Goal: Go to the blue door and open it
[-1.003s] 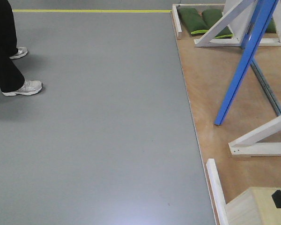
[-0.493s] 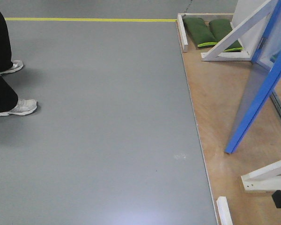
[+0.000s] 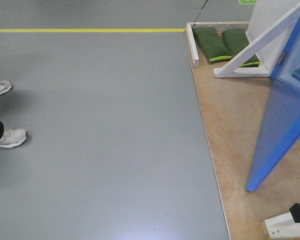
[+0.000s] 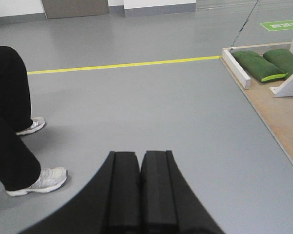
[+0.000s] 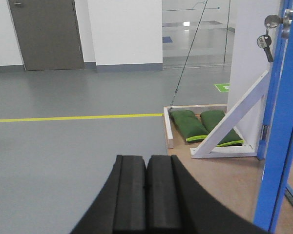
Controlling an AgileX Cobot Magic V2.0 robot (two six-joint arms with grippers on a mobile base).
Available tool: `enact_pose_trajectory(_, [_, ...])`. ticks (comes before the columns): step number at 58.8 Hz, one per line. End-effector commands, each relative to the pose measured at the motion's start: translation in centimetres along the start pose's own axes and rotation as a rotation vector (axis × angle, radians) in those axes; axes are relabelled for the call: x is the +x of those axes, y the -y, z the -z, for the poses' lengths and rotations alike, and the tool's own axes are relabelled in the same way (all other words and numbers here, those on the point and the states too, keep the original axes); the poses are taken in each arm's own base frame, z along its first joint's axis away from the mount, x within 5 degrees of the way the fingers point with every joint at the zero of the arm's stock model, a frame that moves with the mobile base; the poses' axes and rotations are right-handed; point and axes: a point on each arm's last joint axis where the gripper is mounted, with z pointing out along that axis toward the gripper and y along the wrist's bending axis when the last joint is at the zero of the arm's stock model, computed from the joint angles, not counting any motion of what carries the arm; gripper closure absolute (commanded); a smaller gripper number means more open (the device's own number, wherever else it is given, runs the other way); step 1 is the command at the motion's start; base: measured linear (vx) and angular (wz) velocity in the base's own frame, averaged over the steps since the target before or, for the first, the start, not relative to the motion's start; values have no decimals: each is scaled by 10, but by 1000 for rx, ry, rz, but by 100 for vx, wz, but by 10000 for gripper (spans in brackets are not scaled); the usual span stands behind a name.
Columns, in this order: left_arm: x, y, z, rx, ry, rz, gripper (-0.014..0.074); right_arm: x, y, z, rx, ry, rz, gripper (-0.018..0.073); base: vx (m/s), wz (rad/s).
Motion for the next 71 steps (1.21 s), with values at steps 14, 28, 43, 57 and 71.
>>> enact_pose_trajectory(14, [-6, 0, 1, -5, 91, 4, 526, -2, 1, 1, 16, 82, 15, 557, 30, -5])
enact_pose_trajectory(28, [-6, 0, 1, -5, 91, 4, 526, -2, 1, 1, 16, 82, 15, 557, 26, -8])
enact_pose_trajectory(43, [-6, 0, 1, -5, 91, 4, 526, -2, 1, 1, 15, 82, 15, 557, 21, -4])
enact_pose_trajectory(57, [-6, 0, 1, -5, 91, 4, 526, -2, 1, 0, 16, 81, 15, 557, 17, 0])
enact_pose_trajectory(71, [-6, 0, 1, -5, 91, 4, 526, -2, 1, 0, 16, 82, 15, 557, 13, 0])
